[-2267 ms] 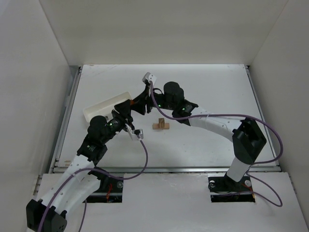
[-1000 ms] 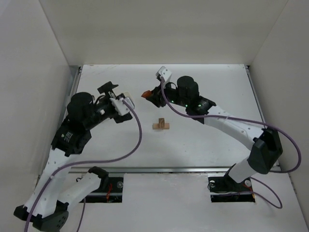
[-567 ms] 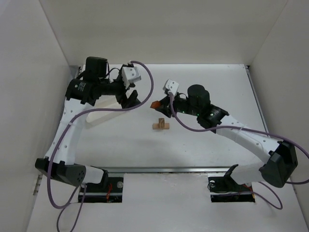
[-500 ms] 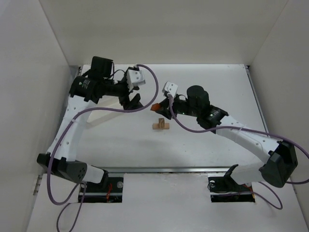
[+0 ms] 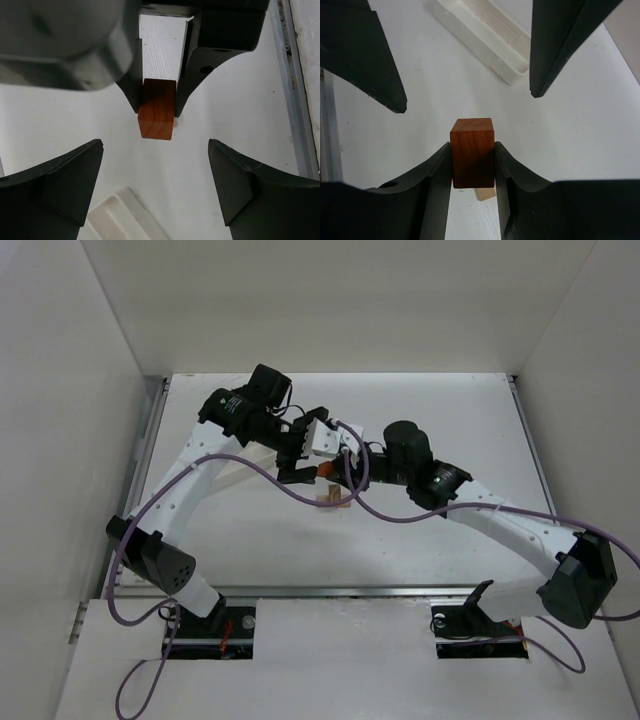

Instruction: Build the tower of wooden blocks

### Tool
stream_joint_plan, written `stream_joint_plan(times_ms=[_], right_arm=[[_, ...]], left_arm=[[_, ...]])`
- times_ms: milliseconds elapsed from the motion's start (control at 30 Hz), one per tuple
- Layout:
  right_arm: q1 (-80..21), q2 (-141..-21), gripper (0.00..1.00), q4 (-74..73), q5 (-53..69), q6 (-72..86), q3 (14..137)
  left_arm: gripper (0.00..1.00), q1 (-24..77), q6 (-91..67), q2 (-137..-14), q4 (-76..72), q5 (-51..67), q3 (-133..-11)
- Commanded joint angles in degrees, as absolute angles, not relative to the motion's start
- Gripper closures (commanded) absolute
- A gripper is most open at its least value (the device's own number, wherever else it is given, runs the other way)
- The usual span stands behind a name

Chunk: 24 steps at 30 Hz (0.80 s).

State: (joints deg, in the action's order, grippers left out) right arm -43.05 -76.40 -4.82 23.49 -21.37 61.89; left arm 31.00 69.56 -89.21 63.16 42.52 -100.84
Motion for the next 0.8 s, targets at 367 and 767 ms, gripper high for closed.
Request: stream_joint_plan(times_ms=[367, 767], right_arm=[[-46.32, -73.30, 1.00, 2.28, 19.69, -23.03, 58.10], [-46.85, -72.77, 1.00, 5.18, 19.16, -21.27, 57.39]], left_arm=[[0.24, 31.55, 58.90, -90.09, 54.06, 45.35, -95.90], [0.30, 34.19, 56.26, -86.58, 50.55, 41.75, -89.74]])
